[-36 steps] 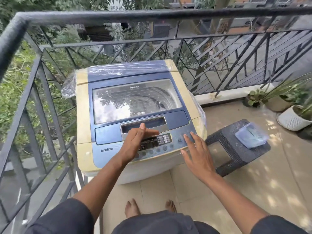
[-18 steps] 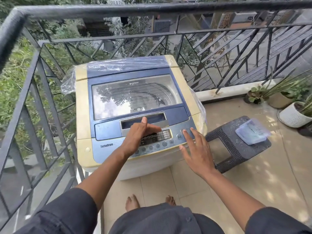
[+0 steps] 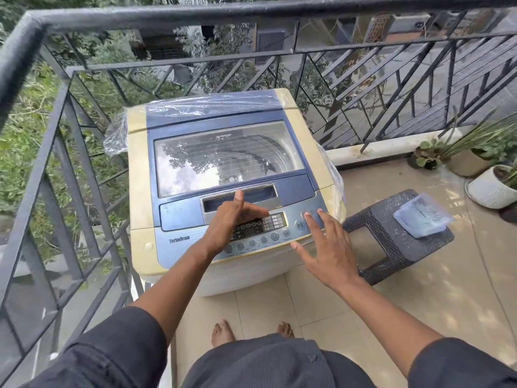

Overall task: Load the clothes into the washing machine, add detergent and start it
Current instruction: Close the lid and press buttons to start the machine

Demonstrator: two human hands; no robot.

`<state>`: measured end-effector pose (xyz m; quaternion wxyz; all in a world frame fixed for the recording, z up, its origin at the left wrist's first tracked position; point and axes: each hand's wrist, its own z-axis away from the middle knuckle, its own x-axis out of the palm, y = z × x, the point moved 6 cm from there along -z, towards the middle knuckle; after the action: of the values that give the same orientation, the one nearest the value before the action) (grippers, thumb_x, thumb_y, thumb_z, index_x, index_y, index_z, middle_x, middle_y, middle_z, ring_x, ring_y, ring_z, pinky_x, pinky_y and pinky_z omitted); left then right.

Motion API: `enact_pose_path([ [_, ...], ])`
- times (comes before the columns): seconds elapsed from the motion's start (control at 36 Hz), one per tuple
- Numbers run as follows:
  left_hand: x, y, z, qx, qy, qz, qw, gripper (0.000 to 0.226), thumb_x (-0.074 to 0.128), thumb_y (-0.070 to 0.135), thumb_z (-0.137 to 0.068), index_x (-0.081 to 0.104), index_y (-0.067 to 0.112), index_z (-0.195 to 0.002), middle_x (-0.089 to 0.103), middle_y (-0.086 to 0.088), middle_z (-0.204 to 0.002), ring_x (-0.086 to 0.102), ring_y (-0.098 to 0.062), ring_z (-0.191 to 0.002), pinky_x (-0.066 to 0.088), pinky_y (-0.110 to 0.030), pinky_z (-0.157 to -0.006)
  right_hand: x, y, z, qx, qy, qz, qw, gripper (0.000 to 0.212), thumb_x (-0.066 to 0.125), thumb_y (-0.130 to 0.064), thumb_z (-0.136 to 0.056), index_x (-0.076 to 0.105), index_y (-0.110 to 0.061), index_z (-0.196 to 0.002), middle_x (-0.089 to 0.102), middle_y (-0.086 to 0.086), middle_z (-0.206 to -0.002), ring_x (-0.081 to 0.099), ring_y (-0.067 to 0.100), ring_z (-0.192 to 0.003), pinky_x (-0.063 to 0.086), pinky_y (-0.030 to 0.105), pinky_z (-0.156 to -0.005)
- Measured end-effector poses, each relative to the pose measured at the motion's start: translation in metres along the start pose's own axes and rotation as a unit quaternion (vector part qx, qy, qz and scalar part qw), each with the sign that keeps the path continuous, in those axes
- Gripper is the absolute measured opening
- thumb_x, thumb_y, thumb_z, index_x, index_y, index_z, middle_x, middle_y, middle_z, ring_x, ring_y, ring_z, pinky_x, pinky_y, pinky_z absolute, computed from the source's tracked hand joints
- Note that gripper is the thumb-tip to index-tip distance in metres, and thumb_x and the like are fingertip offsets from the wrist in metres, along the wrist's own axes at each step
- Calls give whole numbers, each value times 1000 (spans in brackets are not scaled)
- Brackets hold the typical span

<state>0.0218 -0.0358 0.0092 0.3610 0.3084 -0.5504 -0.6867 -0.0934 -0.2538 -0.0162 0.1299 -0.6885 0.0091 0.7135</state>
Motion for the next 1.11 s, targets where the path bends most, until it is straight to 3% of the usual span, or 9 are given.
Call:
enact_pose_path([
  [0.19,1,-2,2,-3,16,-4,1000,95,17,76,-98,82,8,-113,81,-9,-114,74,-22,-117,50,-50,-115,-2,-2,-2,6,-10,8,1000,85,31,-82,-92,30,-31,-161,28,10,-166,27,30,-153,33,50,-123],
  [0.47,2,-1,3,-6,15,3,1000,95,18,78,-97,82,9,-113,81,-9,-114,74,-23,-118,49,-50,-116,-1,-4,-1,15,-32,-14,999,90,31,-85,-90,20,-33,-163,16,7,-171,16,27,-158,21,47,-127],
  [0.81,1,-1,3,-9,17,-4,1000,95,19,78,-97,83,10,-112,81,-8,-114,75,-23,-117,50,-51,-115,-1,-6,2,20,-28,-37,999,87,23,-81,-92,20,-32,-163,17,7,-172,14,26,-159,22,47,-129],
  [1.11,1,5,9,7,9,-37,999,101,25,87,-92,82,8,-116,81,-5,-117,74,-16,-118,51,-43,-115,4,-6,6,10,-35,-43,998,80,38,-73,-97,23,-31,-163,12,10,-172,9,28,-160,15,45,-128],
])
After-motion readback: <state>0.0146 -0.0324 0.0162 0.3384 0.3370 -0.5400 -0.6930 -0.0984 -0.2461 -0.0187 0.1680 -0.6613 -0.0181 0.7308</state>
